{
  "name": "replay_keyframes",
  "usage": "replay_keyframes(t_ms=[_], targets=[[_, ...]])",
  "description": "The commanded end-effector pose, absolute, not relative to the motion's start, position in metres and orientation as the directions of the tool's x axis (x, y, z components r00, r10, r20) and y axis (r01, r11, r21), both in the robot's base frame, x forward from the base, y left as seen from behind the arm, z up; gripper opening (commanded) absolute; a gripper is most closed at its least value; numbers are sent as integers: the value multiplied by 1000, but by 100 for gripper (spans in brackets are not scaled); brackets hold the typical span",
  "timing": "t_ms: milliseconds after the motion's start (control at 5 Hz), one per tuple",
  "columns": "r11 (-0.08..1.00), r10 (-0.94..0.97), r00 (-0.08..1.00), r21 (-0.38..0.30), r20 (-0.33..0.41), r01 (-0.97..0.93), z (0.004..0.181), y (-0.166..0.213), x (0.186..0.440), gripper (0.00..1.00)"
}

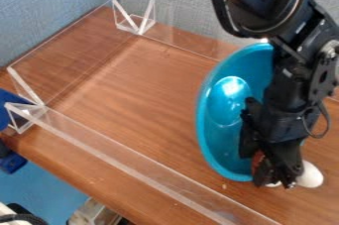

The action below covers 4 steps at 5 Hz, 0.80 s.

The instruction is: Remove the mushroom from inside the blue bowl and put it on the table

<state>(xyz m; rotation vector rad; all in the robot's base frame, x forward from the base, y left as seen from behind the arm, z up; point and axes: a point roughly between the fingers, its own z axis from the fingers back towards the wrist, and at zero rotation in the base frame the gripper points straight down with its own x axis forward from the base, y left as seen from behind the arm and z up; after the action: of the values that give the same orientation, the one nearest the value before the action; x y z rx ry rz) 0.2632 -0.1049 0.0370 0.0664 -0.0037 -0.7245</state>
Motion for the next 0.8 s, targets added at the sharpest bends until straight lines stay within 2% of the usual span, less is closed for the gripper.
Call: replay_keyframes(t_ms=[0, 600], targets=[[758, -650, 760, 77, -3, 648, 40, -97, 270, 0], [750, -657, 754, 88, -11, 655, 34, -90, 272, 0]])
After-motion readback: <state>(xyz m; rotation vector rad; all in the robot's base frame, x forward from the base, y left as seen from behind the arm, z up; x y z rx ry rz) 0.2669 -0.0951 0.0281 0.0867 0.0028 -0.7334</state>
